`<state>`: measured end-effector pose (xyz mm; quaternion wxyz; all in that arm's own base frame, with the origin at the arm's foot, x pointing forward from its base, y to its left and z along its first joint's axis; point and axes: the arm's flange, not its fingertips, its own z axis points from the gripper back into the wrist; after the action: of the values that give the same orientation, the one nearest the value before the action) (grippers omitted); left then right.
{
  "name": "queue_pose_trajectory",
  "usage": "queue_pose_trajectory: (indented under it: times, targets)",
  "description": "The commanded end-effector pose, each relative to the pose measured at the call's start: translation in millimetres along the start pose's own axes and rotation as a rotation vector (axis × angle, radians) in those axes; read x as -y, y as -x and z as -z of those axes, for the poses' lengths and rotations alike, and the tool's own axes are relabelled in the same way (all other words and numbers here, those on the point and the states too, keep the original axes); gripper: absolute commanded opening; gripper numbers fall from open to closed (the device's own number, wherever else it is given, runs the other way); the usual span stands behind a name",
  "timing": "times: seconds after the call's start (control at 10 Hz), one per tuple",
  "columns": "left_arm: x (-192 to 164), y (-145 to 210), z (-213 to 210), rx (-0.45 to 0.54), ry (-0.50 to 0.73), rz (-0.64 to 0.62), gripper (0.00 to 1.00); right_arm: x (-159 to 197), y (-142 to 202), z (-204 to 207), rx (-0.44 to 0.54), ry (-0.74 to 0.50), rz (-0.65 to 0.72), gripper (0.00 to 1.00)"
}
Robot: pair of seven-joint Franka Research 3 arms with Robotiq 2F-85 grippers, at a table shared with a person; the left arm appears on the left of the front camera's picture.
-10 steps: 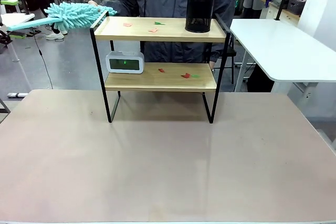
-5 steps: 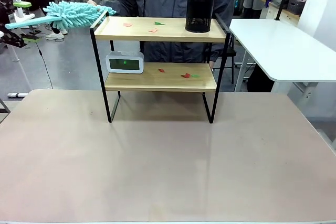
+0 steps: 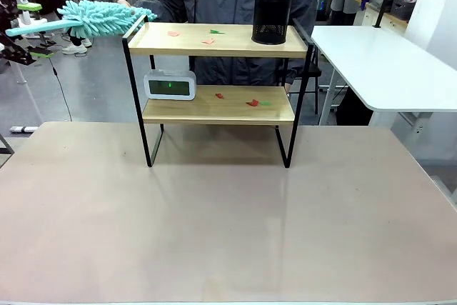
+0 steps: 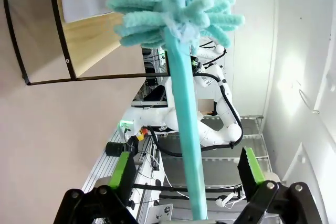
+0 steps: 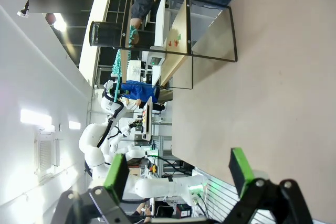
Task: Clean the shelf.
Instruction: Pick up the Duster from the human.
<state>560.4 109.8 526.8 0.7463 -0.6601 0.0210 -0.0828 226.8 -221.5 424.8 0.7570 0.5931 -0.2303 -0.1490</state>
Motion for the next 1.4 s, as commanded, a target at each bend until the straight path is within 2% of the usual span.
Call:
queue_pose_trajectory:
  times: [0.0, 0.1, 0.2, 0.3, 0.4, 0.5, 0.6, 1.0, 1.3]
  targets:
    - [3.6, -5.7, 0.1, 0.002, 0.014, -0.002, 1.0, -0.9, -2.1, 0.3, 0.006, -0.017, -0.031, 1.0]
    - [4.1, -7.7, -0.2, 0.032, 0.021, 0.02, 1.0, -0.9, -2.1, 0.3, 0.006, -0.017, -0.031, 1.0]
    - [4.6, -8.9, 0.2, 0.06, 0.018, 0.017, 0.41, -0.9, -2.1, 0.3, 0.006, -0.017, -0.031, 1.0]
    - [5.8, -8.6, -0.2, 0.07, 0.031, 0.028, 0.41, -0.9, -2.1, 0.3, 0.006, -0.017, -0.031, 1.0]
    - [5.8, -8.4, 0.2, 0.062, 0.033, 0.024, 0.0, -0.9, -2.1, 0.3, 0.006, -0.017, -0.031, 1.0]
    - [4.8, -9.0, 0.4, 0.064, 0.034, 0.02, 0.35, -0.9, -2.1, 0.3, 0.006, -0.017, -0.031, 1.0]
    - [4.2, -9.4, 1.0, 0.06, 0.035, 0.022, 0.0, -0.9, -2.1, 0.3, 0.006, -0.017, -0.031, 1.0]
    - [3.3, -11.4, -2.6, 0.094, 0.041, 0.028, 0.0, -0.9, -2.1, 0.3, 0.006, -0.017, -0.031, 1.0]
    - [2.3, -10.9, 0.9, 0.082, 0.045, 0.026, 0.0, -0.9, -2.1, 0.3, 0.006, -0.017, -0.031, 1.0]
